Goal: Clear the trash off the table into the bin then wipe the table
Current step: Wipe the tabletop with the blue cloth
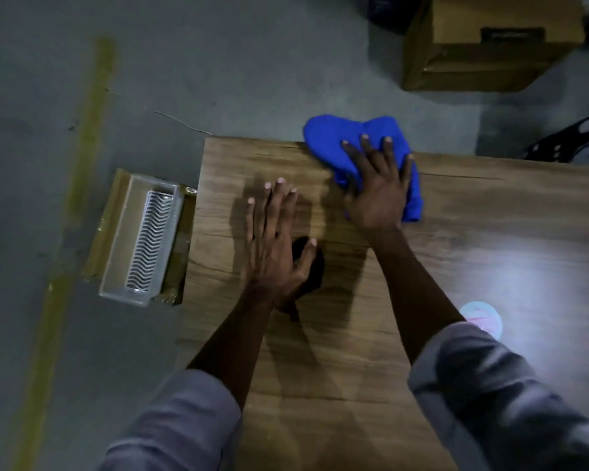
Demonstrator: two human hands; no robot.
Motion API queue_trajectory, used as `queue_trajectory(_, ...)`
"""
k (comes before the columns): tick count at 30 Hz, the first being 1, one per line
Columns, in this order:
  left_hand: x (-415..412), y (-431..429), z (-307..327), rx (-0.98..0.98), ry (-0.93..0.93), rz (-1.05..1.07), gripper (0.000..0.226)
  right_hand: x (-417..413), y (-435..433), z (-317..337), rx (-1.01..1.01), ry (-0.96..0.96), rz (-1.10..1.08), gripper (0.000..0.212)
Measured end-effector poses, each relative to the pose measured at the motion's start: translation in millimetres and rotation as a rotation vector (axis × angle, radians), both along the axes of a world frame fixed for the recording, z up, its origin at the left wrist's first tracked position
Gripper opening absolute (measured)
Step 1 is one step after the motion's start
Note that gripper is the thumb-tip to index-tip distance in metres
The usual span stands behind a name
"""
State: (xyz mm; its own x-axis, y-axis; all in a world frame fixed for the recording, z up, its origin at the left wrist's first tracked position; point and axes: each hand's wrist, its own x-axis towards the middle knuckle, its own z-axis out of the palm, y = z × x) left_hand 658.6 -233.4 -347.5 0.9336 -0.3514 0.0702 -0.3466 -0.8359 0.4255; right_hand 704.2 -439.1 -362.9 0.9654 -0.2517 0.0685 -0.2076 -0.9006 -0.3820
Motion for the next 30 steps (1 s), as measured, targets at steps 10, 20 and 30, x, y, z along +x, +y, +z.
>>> queue_trajectory(10, -5, 2, -4, 0.046, -0.103, -0.08, 0.088, -31, 47, -2, -0.003, 0.022, 0.673, 0.072)
queue_trajectory(20, -59, 8, 4, -0.119, 0.035, -0.062, 0.088, -85, 53, 13, 0.047, 0.163, 0.739, 0.072)
queue_trajectory(30, -202, 85, 35, -0.172, 0.142, 0.106, 0.073, -214, 38, 78, 0.451, 0.123, 0.457, 0.055)
